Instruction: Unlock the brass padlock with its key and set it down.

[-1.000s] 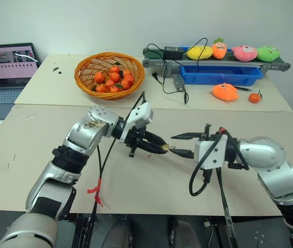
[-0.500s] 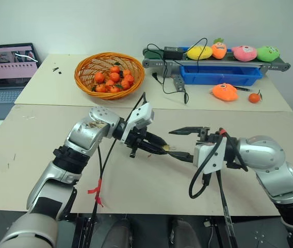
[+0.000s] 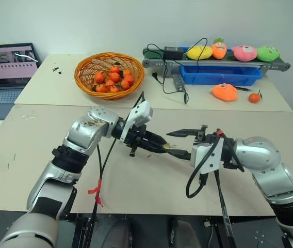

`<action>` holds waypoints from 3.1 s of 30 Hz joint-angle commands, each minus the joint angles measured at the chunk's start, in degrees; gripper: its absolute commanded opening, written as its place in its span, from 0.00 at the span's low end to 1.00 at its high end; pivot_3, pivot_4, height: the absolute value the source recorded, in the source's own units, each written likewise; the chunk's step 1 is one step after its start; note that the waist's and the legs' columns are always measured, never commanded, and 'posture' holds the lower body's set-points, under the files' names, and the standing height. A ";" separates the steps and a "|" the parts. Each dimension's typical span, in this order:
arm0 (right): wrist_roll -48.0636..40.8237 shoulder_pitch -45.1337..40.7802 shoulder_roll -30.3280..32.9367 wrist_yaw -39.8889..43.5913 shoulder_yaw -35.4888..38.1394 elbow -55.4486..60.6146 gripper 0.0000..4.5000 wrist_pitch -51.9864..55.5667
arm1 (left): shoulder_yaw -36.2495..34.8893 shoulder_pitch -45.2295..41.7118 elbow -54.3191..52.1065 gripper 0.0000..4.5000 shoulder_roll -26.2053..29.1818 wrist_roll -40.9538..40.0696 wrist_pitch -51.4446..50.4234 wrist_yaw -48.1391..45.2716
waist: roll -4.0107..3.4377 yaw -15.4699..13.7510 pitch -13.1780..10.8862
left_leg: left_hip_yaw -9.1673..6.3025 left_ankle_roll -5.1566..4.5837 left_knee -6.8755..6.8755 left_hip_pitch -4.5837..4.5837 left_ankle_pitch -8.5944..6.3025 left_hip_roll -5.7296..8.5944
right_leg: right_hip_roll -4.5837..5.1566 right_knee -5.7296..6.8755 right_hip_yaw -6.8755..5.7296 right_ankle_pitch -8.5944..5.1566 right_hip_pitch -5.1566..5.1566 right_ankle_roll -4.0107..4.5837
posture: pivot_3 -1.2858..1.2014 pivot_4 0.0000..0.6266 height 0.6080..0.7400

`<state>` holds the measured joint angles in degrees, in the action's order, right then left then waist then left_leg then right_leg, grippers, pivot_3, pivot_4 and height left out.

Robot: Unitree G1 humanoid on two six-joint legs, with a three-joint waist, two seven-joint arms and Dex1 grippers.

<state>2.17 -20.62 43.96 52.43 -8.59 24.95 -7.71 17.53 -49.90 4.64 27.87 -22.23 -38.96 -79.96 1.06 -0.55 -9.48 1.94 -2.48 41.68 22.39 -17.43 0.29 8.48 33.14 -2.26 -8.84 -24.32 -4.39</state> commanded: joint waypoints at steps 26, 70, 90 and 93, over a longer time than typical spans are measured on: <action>-0.45 -2.08 -3.85 -2.64 2.45 3.46 0.04 -3.35 | 1.60 -1.52 -0.72 0.18 -0.89 0.42 1.04 -1.48 | 0.00 0.01 0.00 | 0.02 0.01 0.00 0.00 0.01 0.00 | 0.00 0.01 0.00 0.00 0.00 0.00 | 0.52 0.24 1.00; 5.27 -4.39 -7.44 -6.90 2.97 2.61 0.45 -9.98 | -4.01 -8.48 6.78 0.18 -5.17 -4.52 -11.92 -0.31 | -0.01 0.18 -0.01 | 0.03 0.03 -0.01 0.00 0.02 0.02 | 0.00 0.01 -0.01 -0.01 0.00 -0.02 | 0.52 0.24 1.00; 5.85 -3.02 -4.34 -8.07 5.49 -4.73 0.45 -16.52 | -2.59 -7.54 4.92 0.18 -2.94 -5.25 -11.59 0.11 | -0.01 0.62 -0.01 | -0.04 0.04 -0.01 -0.01 0.02 0.01 | -0.01 0.02 0.00 -0.01 -0.01 -0.01 | 0.52 0.24 1.00; 5.46 -3.09 -3.21 -8.38 5.76 -6.10 0.45 -17.72 | -2.47 -7.54 4.82 0.18 -2.63 -5.43 -11.58 0.12 | -0.01 0.62 -0.01 | -0.03 0.04 -0.01 0.00 0.02 0.01 | -0.01 0.02 0.00 -0.01 -0.01 -0.01 | 0.52 0.24 1.00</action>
<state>8.73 -23.21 39.72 45.99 -6.41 18.93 -23.88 14.72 -57.51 11.01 24.61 -27.19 -50.54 -79.39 1.05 0.07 -9.49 1.91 -2.45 41.67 22.38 -17.41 0.29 8.48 33.16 -2.25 -8.85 -24.32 -4.40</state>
